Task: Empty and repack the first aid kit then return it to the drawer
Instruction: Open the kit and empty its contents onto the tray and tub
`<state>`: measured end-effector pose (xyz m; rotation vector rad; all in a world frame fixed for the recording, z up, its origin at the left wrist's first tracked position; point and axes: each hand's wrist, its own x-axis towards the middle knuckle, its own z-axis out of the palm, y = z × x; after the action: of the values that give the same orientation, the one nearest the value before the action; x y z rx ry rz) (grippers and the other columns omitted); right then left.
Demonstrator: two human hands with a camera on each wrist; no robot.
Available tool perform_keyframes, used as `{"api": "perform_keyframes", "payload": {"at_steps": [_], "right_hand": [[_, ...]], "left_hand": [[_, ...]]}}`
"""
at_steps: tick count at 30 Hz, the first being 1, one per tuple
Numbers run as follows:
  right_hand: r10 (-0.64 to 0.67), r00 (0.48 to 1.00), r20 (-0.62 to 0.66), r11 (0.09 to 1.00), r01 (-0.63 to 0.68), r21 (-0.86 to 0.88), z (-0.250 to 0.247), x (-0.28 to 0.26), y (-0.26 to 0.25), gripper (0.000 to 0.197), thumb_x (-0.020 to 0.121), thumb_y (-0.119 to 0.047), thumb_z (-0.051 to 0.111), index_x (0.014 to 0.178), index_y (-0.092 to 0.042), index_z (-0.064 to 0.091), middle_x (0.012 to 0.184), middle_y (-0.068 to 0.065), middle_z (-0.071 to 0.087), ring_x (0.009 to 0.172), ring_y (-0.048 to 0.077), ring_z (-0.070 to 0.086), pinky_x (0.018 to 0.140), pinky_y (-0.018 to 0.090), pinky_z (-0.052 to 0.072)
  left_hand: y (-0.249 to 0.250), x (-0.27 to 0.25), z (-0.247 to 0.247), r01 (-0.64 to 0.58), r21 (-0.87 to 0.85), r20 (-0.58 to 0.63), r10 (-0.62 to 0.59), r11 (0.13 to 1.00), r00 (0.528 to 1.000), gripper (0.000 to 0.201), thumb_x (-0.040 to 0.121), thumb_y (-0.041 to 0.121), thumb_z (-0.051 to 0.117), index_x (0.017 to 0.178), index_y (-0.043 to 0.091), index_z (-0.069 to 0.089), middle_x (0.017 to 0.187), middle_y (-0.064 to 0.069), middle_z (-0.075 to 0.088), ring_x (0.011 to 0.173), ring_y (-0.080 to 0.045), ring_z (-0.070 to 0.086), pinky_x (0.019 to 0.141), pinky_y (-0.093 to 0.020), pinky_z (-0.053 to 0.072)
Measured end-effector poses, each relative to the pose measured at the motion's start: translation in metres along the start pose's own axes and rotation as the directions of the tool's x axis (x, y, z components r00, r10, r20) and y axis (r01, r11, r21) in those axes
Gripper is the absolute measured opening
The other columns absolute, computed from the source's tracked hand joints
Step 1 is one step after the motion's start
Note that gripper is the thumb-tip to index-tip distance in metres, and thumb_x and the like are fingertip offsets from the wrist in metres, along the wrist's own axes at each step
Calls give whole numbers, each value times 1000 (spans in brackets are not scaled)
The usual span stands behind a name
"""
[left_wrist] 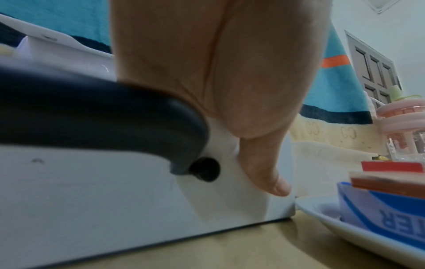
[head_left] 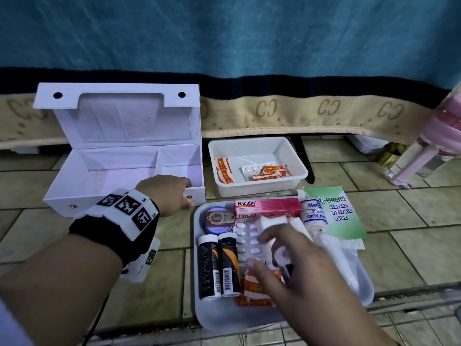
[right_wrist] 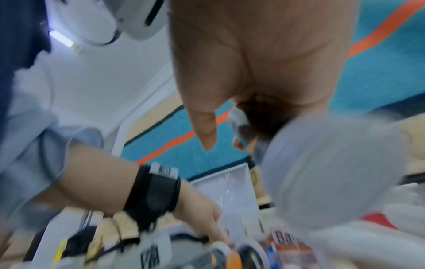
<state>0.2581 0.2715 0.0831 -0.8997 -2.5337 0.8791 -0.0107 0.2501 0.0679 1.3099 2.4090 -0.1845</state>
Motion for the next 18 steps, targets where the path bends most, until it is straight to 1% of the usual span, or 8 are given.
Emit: {"api": "perform_keyframes", "payload": {"at_steps": [1,3,5,7,9,11,15,18], "right_hand": [[-17,1000,-4,993,17,116,-7,1,-2,27,72,-53,51,97,-48,43,87,-20,54,73,-7,50,63,9,36],[-77,997,-3,968,76,240,-14,4,-6,26,79,-44,44,102,-52,37,94,-24,51,78,-10,47,67,8,34],[-183,982,-46,966,188,176,-12,9,-6,27,85,-32,47,102,-51,39,101,-29,46,96,-9,45,79,5,33],[-291,948,-131,952,300,55,-1,14,0,32,83,-16,58,102,-40,48,104,-25,49,105,-4,45,87,5,30],[-333,921,-199,940,342,9,13,16,7,28,77,-4,66,94,-26,59,101,-16,55,102,1,50,87,7,33],[-366,894,-259,927,375,-12,26,16,10,24,74,3,69,85,-18,63,97,-11,58,98,4,53,87,8,35],[-437,848,-299,898,427,-103,42,13,11,21,74,6,64,79,-14,62,96,-6,56,96,9,51,89,10,34],[-489,827,-278,872,454,-182,48,10,13,14,74,-2,55,78,-14,60,94,-1,59,93,15,53,85,14,38]], "left_hand": [[0,0,0,1,0,0,-1,1000,1000,49,91,46,53,135,29,43,126,-1,59,113,-22,53,91,-34,44],[0,0,0,3,0,1,-3,1000,1000,48,91,47,53,134,29,44,124,-1,59,112,-22,53,90,-34,44],[0,0,0,7,0,0,-7,1000,1000,47,90,47,53,133,29,45,122,0,60,111,-21,53,91,-34,44],[0,0,0,9,-2,-1,-9,1000,1000,46,90,47,53,132,29,46,121,0,60,110,-21,54,90,-33,44],[0,0,0,7,-5,0,-7,1000,1000,46,90,47,53,132,29,46,122,0,60,111,-22,53,90,-33,44],[0,0,-1,7,-5,2,-7,1000,1000,47,90,47,53,133,30,45,124,0,59,113,-22,53,91,-34,44],[0,0,-1,10,-1,-1,-10,1000,1000,47,90,48,53,133,30,44,125,-1,59,114,-22,53,92,-34,43],[1,0,0,12,-5,3,-12,1000,1000,47,90,47,54,133,30,45,125,-1,59,113,-22,53,91,-34,43]]}}
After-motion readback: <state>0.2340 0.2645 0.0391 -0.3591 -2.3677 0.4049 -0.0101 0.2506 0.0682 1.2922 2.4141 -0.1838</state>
